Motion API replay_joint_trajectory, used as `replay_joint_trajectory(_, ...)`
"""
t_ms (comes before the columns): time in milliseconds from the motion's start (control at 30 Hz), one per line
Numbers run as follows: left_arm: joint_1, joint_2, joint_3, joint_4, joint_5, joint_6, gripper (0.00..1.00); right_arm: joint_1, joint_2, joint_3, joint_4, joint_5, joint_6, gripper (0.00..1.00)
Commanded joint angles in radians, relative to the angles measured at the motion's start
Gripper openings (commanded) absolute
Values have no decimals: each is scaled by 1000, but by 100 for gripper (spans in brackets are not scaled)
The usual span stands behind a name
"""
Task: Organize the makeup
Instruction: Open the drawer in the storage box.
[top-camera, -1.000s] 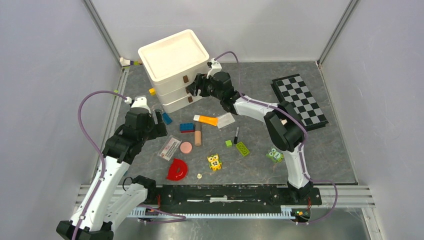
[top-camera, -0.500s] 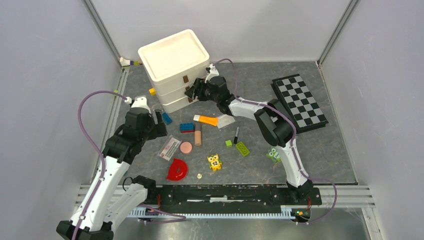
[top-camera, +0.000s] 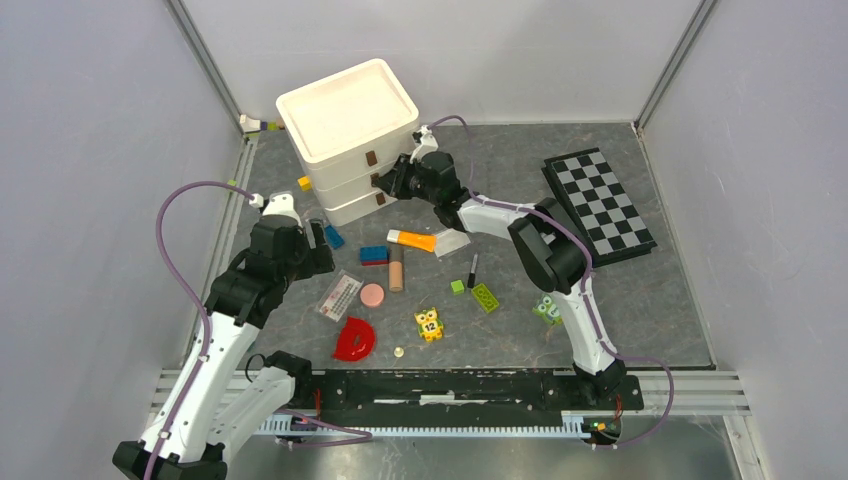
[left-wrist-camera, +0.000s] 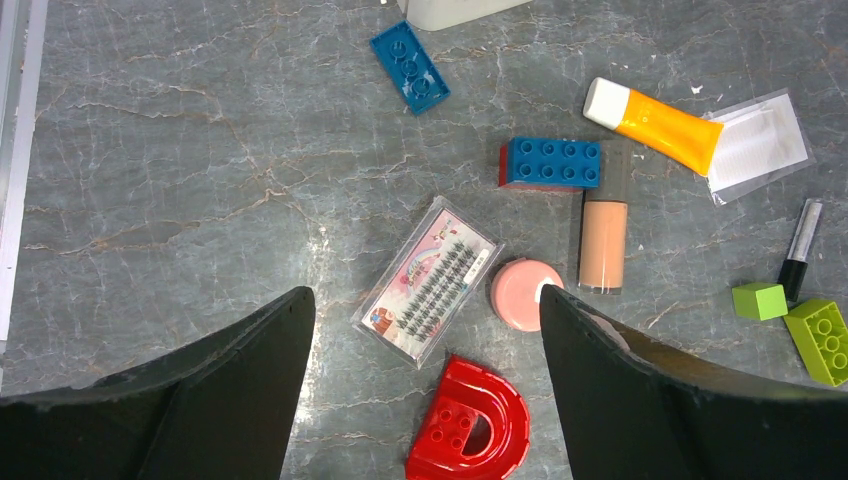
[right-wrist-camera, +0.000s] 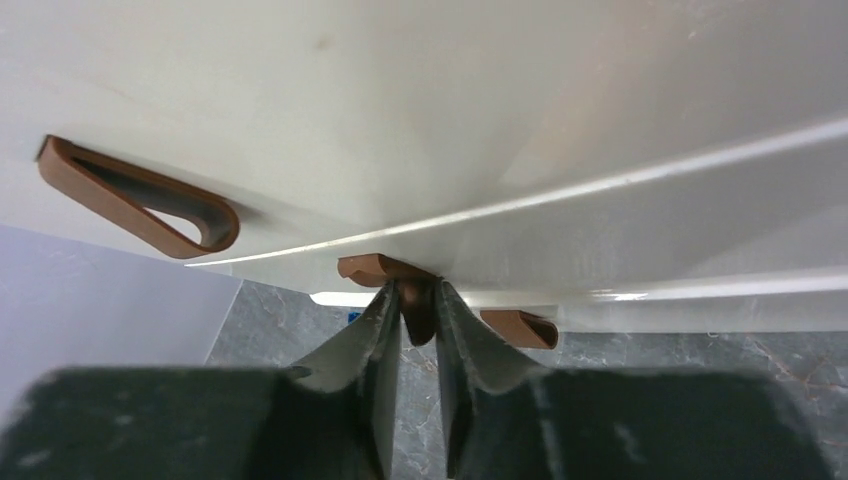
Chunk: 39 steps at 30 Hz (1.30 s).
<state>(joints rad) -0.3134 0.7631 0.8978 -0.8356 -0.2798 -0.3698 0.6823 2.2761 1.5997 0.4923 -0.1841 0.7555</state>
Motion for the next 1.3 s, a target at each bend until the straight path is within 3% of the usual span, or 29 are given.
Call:
replay_joint_trajectory(0, 5, -4, 1, 28, -1, 46, 89, -7, -38, -14, 64, -27, -13, 16)
replay_joint_trajectory(67, 4, -2, 2, 29, -1, 46, 89, -10, -46, -23, 72, -42, -20, 5)
replay_joint_trajectory(167, 4, 2, 1, 29, 2, 46, 89, -15, -76, -47, 59, -67, -49, 0)
replay_joint_trajectory(433, 4, 4, 1, 29, -1, 46, 89, -17, -273, -285, 103, -70, -134, 0)
replay_joint_trajectory(767, 4, -2, 1, 29, -2, 45, 89, -12, -407, -489, 108, -104, -156, 0)
replay_joint_trajectory(1200, 4, -3, 1, 27, -2, 45, 89, 0, -542, -661, 103, -84, -172, 0)
replay_joint_trajectory(1267, 5, -3, 1, 27, -3, 45, 89, 2, -544, -653, 70, -74, -186, 5)
